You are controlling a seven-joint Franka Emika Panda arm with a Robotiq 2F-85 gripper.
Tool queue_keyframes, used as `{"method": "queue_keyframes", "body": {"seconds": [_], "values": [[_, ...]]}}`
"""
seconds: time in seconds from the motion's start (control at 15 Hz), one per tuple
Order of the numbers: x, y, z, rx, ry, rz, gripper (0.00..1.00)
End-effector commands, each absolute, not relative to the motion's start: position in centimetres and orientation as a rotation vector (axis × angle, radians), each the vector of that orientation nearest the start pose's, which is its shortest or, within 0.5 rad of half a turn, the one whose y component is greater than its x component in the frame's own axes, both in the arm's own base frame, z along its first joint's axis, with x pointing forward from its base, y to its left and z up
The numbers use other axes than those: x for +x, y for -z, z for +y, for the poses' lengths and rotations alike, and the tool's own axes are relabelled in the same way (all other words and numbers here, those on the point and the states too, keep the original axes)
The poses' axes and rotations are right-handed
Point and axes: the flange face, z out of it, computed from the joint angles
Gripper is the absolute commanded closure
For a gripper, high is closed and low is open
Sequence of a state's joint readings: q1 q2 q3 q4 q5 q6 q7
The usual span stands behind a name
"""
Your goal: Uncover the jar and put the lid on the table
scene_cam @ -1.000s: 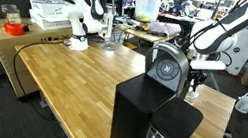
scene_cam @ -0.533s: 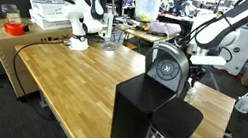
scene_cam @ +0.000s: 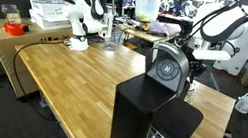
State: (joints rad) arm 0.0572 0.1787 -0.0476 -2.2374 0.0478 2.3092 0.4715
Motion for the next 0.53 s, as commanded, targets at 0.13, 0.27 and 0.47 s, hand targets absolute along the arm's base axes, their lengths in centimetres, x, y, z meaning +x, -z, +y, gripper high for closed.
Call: {"method": "queue_keyframes", "body": {"seconds": [0.13,0.27,0.47], "values": [[49.2,-31.2,2.9,-3.057,-0.140,0.695,0.92],[47.8,-32.3,3.2,-3.050,-0.110,0.701,0.92],[45.2,-33.3,3.1,-3.039,-0.089,0.744,0.92]]}}
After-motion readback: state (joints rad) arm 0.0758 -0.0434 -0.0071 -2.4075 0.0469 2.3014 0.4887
